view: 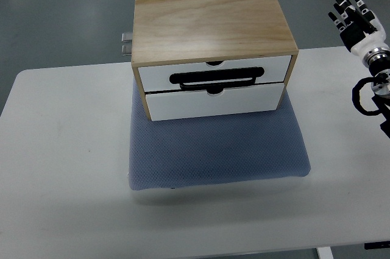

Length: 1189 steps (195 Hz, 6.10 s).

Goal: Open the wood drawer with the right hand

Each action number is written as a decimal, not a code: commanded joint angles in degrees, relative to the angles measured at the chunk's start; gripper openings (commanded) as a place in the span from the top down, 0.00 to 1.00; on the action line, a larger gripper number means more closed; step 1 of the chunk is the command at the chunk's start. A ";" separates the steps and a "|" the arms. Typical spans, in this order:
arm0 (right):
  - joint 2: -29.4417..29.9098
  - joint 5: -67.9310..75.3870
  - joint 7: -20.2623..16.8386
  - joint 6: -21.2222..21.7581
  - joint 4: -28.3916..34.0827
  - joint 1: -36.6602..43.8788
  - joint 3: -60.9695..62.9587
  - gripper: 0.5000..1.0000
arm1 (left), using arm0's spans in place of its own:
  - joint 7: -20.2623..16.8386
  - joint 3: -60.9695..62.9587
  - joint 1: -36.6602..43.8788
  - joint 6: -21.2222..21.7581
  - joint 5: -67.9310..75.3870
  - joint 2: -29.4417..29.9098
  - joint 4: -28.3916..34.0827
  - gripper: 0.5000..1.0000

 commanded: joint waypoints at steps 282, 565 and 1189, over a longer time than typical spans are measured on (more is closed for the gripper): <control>0.44 -0.06 -0.01 -0.09 -0.44 0.17 -0.09 0.11 | -0.09 0.00 0.00 0.08 -0.09 0.00 0.14 0.00; -27.24 -38.91 -5.63 24.10 37.36 47.72 -57.22 0.11 | -0.09 0.00 0.00 0.08 -0.09 0.00 0.14 0.00; -7.12 -28.63 -24.53 8.70 49.31 57.83 -84.55 0.12 | -0.09 0.00 0.00 0.08 -0.09 0.00 0.14 0.00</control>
